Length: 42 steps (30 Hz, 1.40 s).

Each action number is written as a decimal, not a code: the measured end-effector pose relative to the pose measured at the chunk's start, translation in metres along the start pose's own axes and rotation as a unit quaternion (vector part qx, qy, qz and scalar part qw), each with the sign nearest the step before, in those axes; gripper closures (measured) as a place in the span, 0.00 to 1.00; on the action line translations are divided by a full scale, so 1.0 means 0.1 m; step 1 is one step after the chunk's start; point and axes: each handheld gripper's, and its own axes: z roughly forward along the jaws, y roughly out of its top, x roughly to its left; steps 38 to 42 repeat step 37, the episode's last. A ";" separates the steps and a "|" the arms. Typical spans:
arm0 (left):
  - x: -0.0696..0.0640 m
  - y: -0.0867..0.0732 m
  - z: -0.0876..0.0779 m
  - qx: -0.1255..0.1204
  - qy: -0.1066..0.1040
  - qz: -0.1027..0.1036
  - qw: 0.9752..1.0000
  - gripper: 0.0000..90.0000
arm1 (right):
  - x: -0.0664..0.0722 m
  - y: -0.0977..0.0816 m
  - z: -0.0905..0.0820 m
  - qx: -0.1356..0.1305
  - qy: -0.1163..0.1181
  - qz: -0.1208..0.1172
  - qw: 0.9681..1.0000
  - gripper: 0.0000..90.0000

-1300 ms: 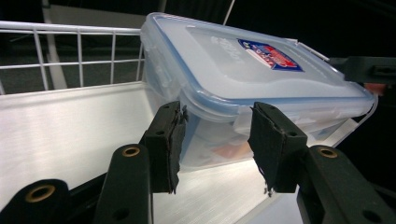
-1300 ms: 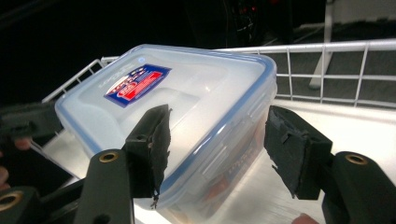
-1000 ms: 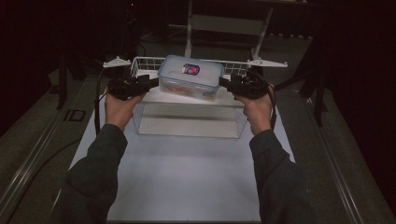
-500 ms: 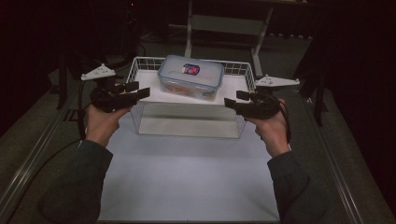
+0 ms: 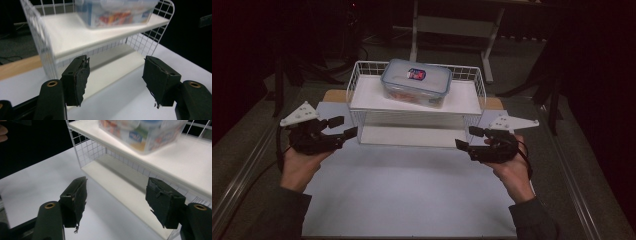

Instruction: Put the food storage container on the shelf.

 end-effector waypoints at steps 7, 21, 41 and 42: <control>-0.11 -0.41 -0.11 0.011 0.006 0.011 1.000 0.40 | 0.05 -0.36 -0.11 0.004 -0.014 0.006 1.000 0.33; -0.25 -1.12 -0.37 0.003 0.032 0.017 0.999 0.37 | 0.35 -1.01 -0.33 0.007 -0.047 -0.011 0.999 0.24; -0.24 -1.35 -0.45 -0.020 0.046 0.002 0.999 0.36 | 0.38 -1.39 -0.36 -0.007 -0.063 -0.022 0.998 0.23; -0.24 -1.35 -0.45 -0.020 0.046 0.002 0.999 0.36 | 0.38 -1.39 -0.36 -0.007 -0.063 -0.022 0.998 0.23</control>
